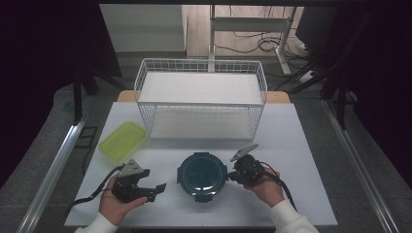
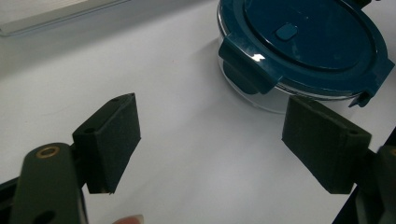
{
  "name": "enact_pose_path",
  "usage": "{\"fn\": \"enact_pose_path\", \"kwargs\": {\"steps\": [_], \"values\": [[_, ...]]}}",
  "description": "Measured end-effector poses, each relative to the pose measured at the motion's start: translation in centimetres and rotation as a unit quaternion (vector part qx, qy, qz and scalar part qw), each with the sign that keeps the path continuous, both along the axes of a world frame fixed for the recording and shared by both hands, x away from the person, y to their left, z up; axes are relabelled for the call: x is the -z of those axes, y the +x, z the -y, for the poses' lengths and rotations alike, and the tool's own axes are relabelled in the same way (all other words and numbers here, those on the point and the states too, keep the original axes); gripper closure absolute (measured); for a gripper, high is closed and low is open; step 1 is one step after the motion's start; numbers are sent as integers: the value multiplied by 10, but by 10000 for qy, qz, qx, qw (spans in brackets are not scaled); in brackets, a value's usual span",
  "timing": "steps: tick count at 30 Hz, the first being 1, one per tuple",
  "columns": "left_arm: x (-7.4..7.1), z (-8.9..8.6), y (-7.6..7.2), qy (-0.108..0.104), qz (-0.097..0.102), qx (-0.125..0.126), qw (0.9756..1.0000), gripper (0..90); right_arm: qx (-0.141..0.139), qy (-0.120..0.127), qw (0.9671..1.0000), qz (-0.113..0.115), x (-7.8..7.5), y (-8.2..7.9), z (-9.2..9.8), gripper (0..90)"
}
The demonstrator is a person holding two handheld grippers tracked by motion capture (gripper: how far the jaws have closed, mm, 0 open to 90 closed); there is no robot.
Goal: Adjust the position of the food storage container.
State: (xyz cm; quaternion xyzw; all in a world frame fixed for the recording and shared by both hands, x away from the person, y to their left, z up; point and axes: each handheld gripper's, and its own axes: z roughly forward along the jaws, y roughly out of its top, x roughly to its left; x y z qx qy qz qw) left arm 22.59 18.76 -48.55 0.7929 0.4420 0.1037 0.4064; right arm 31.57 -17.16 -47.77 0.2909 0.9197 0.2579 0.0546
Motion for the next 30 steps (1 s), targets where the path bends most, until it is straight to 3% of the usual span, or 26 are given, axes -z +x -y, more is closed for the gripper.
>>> {"fn": "enact_pose_path", "kwargs": {"steps": [5, 8, 10, 12, 15, 18, 21, 30], "values": [[2, 1, -1, -23, -34, 29, 10000, 191, 396, 335, 9985, 199, -2, -9, 25, 891], [2, 3, -1, -42, -60, 15, 10000, 191, 654, 683, 9949, 338, -7, -16, 41, 864], [2, 3, -1, -72, -67, 10, 10000, 190, 725, 1020, 9915, 354, -9, -21, 48, 723], [2, 3, -1, -102, -79, 12, 9999, 189, 804, 1312, 9875, 347, -10, -27, 52, 506], [1, 3, -1, -155, -92, 16, 9998, 188, 923, 1657, 9818, 114, -9, -34, 54, 314], [1, 2, 0, -223, -101, 60, 9997, 210, 1015, 1763, 9790, 152, -9, -41, 56, 207], [1, 3, 2, -319, -138, 117, 9993, 211, 1012, 1886, 9767, 179, -9, -43, 60, 188], [1, 4, 2, -350, -160, 127, 9992, 210, 986, 1894, 9764, 312, -8, -46, 62, 179]]}}
